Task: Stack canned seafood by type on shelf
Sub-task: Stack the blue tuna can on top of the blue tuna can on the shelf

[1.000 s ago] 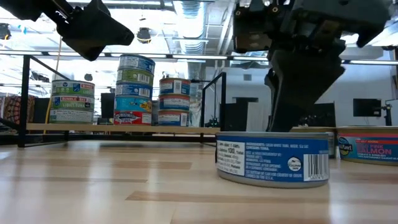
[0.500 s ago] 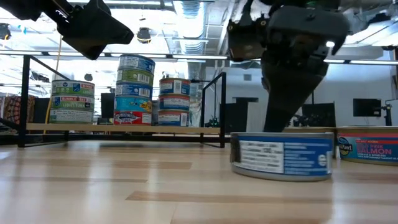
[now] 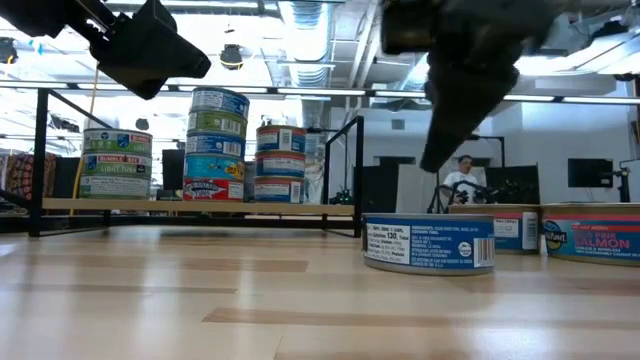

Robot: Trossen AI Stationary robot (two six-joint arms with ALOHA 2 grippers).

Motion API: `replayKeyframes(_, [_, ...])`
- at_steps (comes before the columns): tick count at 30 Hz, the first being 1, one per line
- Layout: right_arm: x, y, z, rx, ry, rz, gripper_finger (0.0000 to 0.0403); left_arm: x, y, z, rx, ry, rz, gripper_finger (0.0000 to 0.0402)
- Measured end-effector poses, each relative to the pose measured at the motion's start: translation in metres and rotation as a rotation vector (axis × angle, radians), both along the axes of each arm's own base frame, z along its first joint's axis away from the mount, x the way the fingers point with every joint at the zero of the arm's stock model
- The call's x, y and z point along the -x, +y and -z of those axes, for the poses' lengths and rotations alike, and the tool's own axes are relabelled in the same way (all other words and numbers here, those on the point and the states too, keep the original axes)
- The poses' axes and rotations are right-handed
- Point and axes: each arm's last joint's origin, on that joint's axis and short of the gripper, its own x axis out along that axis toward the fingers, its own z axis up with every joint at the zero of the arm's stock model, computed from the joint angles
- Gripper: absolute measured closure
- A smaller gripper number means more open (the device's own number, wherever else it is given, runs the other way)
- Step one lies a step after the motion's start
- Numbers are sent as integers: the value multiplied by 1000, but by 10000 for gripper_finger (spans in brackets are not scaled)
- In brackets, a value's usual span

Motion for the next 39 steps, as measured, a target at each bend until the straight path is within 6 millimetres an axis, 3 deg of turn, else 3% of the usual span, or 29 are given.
replayKeyframes(3, [6, 21, 0, 19, -16, -96, 381, 0, 0, 1, 0, 13, -1, 129])
replayKeyframes(7, [15, 53, 14, 53, -3, -181, 321, 1, 1, 3, -12, 31, 1, 129])
replayKeyframes(11, [24, 69, 17, 196, -81, -121, 263, -2, 4, 2, -40, 3, -52, 129])
replayKeyframes(14, [31, 76, 19, 235, -138, -76, 241, -4, 9, 1, -28, -1, -92, 129])
replayKeyframes(26, [44, 72, 57, 145, -225, 2, 279, -7, 12, 2, -23, 10, -75, 129])
replayKeyframes(39, [54, 85, 58, 119, -251, 1, 290, -7, 11, 2, 5, 25, -33, 129])
